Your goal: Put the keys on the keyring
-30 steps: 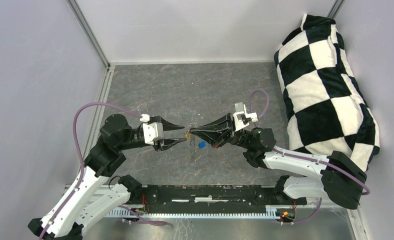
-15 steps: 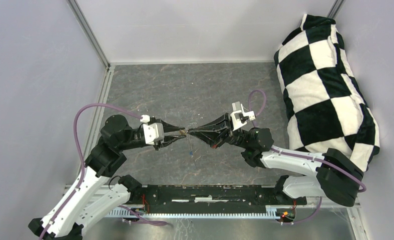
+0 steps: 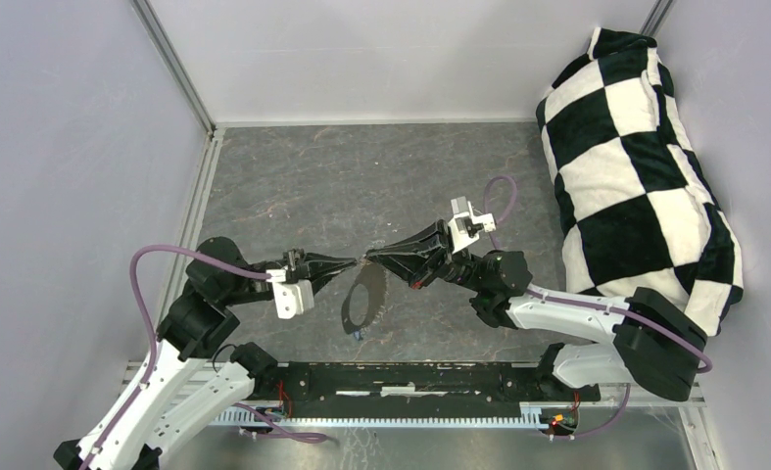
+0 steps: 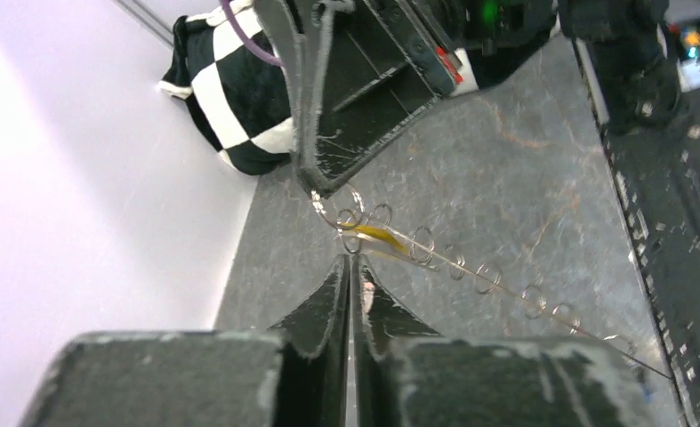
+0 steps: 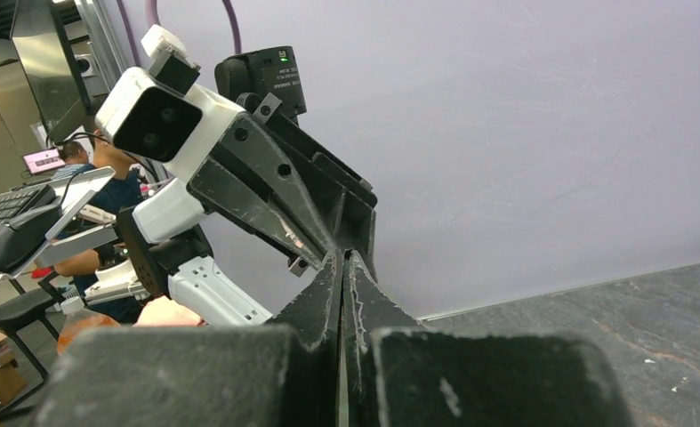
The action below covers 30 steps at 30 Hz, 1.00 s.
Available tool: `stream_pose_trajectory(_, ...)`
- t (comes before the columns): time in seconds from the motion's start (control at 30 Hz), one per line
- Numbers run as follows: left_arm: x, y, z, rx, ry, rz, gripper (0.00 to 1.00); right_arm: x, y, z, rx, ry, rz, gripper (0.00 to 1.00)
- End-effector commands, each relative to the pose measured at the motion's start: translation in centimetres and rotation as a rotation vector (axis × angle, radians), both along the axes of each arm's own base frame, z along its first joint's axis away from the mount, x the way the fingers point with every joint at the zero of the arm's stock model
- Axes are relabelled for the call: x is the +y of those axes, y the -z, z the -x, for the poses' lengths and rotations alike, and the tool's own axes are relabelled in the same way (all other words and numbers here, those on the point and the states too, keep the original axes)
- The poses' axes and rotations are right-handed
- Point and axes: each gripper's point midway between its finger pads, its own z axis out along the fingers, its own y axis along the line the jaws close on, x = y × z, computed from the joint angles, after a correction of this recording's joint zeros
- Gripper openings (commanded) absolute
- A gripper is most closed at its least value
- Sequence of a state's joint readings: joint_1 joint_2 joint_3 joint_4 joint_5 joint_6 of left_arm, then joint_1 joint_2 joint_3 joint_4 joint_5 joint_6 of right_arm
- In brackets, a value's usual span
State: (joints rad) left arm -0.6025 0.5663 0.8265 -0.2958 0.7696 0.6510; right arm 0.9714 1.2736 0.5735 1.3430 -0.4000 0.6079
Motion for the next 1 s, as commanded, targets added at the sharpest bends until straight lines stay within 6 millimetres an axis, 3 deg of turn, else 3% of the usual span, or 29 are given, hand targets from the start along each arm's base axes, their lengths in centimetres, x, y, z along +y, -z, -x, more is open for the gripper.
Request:
stream_pose_trajectory(0.0, -0.3, 0.6, 0.6, -0.179, 0.084, -0.057, 0.05, -0.6, -2.6, 0.2, -0.012, 0.000, -0.102, 0.00)
stream_pose_trajectory(0.4, 0.0, 2.2, 1.9, -0.209, 0.140, -0.112, 0.03, -0.5, -2.0, 0.0, -0.003, 0.018, -0.094, 0.00)
stream_pose_trajectory(0.47, 0.2, 2.1, 1.9, -0.213, 0.127, -0.109, 0.06, -0.5, -1.9, -0.1, -0.002, 0.018, -0.092, 0.01)
stream_pose_trajectory(0.53, 0.4, 1.7, 1.7, -0.200, 0.097, -0.096, 0.20, -0.4, -1.9, 0.0, -0.002, 0.013, -0.091, 0.00)
stream_pose_trajectory(0.57, 0.5, 1.5, 1.3, -0.157, 0.065, -0.083, 0.22, -0.4, -1.8, 0.1, -0.001, 0.010, -0.090, 0.00)
stream_pose_trajectory(0.7, 1.1, -0.2, -0.4, -0.044, -0.074, 0.018, 0.24, -0.5, -1.7, 0.3, -0.005, 0.003, -0.090, 0.00)
stream_pose_trajectory(0.97, 0.7, -1.2, 0.0, 0.180, -0.088, 0.116, 0.33, -0.5, -1.7, 0.6, -0.012, -0.014, -0.086, 0.00)
